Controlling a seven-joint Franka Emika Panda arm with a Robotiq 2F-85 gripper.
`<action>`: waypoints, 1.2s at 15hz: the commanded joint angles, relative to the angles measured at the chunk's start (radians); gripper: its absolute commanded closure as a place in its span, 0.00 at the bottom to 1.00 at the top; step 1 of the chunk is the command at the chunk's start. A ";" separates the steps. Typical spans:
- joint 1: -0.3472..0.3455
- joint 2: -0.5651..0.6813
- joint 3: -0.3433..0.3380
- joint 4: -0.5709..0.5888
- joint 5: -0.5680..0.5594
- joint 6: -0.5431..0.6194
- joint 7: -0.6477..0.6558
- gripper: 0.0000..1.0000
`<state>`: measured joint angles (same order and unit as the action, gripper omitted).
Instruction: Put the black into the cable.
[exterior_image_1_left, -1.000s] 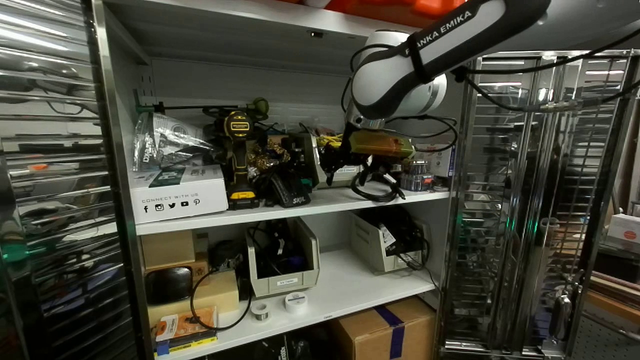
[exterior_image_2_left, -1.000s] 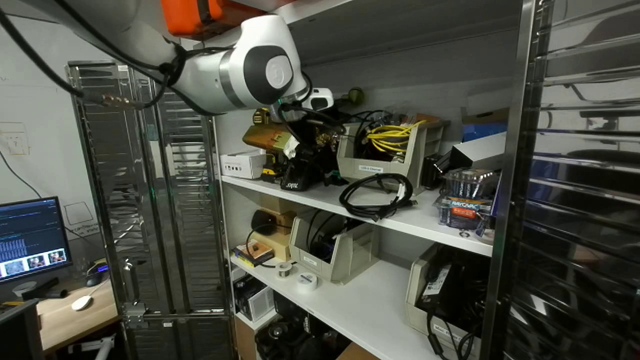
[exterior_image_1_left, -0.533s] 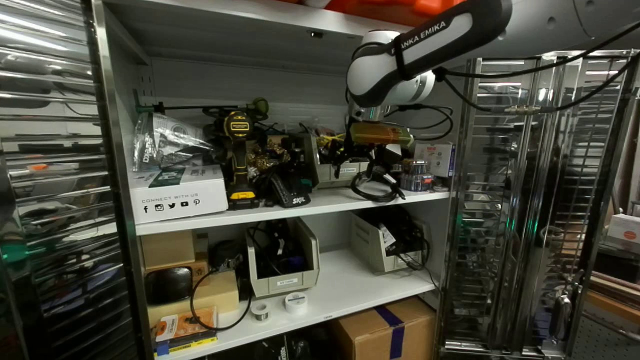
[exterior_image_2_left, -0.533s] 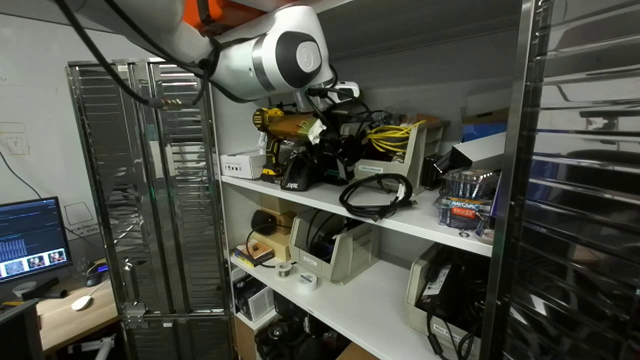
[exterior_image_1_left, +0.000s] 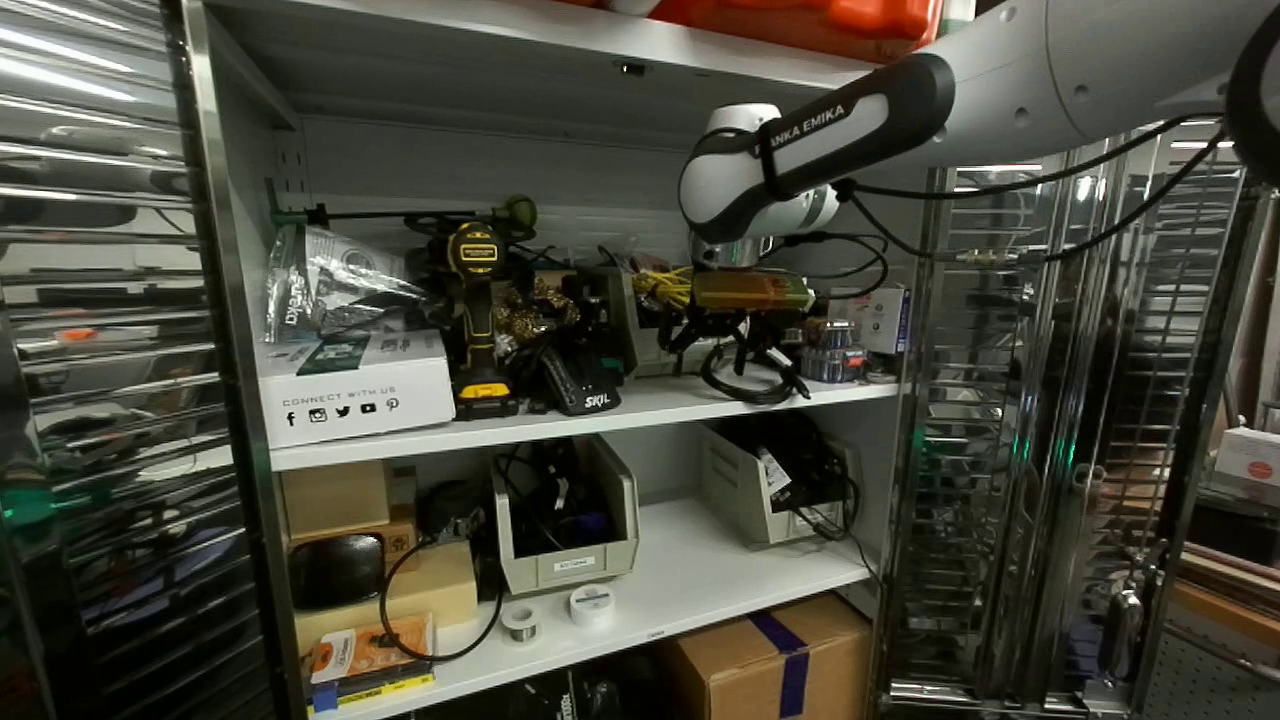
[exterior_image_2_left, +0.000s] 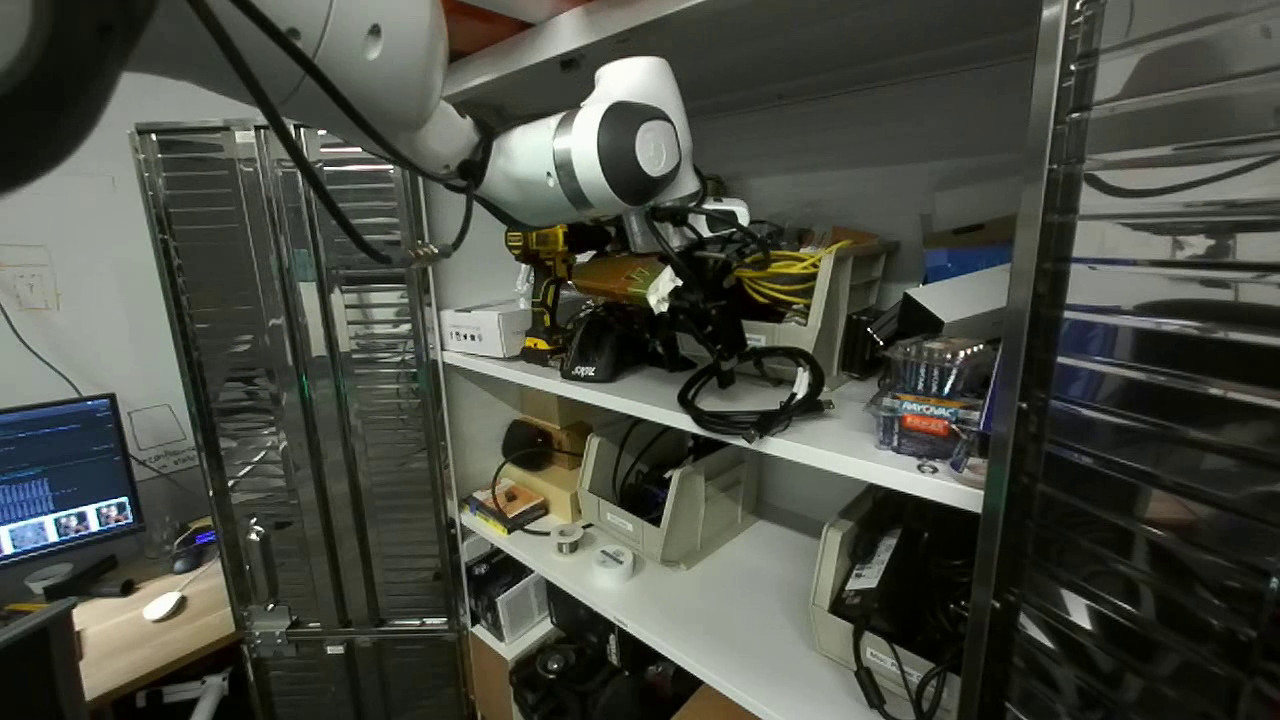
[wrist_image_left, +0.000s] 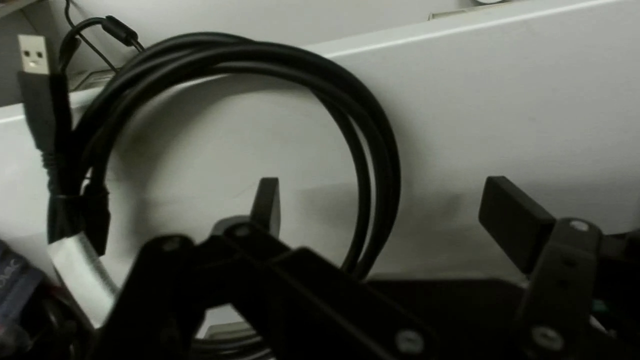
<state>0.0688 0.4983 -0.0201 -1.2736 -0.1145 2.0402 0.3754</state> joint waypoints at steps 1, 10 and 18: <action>0.029 0.090 -0.020 0.142 -0.008 -0.061 0.021 0.26; 0.057 0.031 -0.024 0.061 -0.032 -0.098 0.069 0.88; 0.124 -0.194 -0.030 -0.251 -0.093 0.035 0.256 0.86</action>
<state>0.1428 0.4584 -0.0321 -1.3311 -0.1586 1.9728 0.5395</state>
